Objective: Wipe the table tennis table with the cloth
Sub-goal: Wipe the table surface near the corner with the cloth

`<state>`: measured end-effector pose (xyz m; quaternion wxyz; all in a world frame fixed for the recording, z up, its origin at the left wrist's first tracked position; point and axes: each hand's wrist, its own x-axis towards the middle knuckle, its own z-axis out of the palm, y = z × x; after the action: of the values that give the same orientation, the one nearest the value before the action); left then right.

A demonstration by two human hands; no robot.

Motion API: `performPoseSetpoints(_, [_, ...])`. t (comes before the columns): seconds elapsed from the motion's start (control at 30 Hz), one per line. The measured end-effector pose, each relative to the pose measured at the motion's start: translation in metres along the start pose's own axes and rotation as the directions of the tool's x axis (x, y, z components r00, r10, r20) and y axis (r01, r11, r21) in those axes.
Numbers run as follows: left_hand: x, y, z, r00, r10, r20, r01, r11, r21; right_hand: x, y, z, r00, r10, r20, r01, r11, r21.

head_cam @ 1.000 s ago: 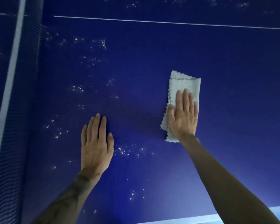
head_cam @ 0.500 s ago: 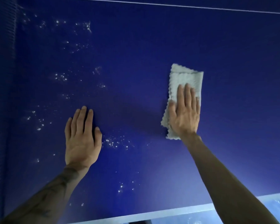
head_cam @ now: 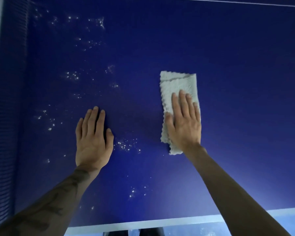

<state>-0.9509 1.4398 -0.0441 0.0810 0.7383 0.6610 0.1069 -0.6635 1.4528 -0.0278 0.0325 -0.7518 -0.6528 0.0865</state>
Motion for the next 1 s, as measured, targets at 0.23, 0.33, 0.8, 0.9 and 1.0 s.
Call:
performPoseSetpoints(0.23, [0.0, -0.003, 0.004, 0.999, 0.028, -0.018, -0.028, 1.0, 0.012, -0.019, -0.093, 0.025, 0.991, -0.136, 0.007, 0.136, 0.989, 0.052])
performPoseSetpoints(0.33, [-0.001, -0.003, 0.004, 0.999, 0.03, -0.012, -0.03, 1.0, 0.009, -0.056, -0.077, 0.029, 0.94, -0.341, 0.017, 0.34, 0.939, 0.051])
performPoseSetpoints(0.8, [-0.003, 0.0, -0.005, 0.999, 0.025, 0.033, -0.024, 0.999, -0.042, -0.079, -0.1, 0.033, 0.982, -0.188, 0.016, 0.188, 0.982, 0.028])
performPoseSetpoints(0.9, [-0.004, -0.002, -0.013, 0.998, 0.02, 0.062, -0.013, 0.994, -0.112, -0.099, -0.068, 0.027, 0.983, -0.183, -0.007, 0.183, 0.983, 0.025])
performPoseSetpoints(1.0, [-0.022, -0.012, -0.026, 0.998, 0.027, 0.06, -0.019, 0.992, -0.123, -0.095, -0.037, 0.015, 0.999, 0.042, -0.02, -0.041, 0.999, 0.018])
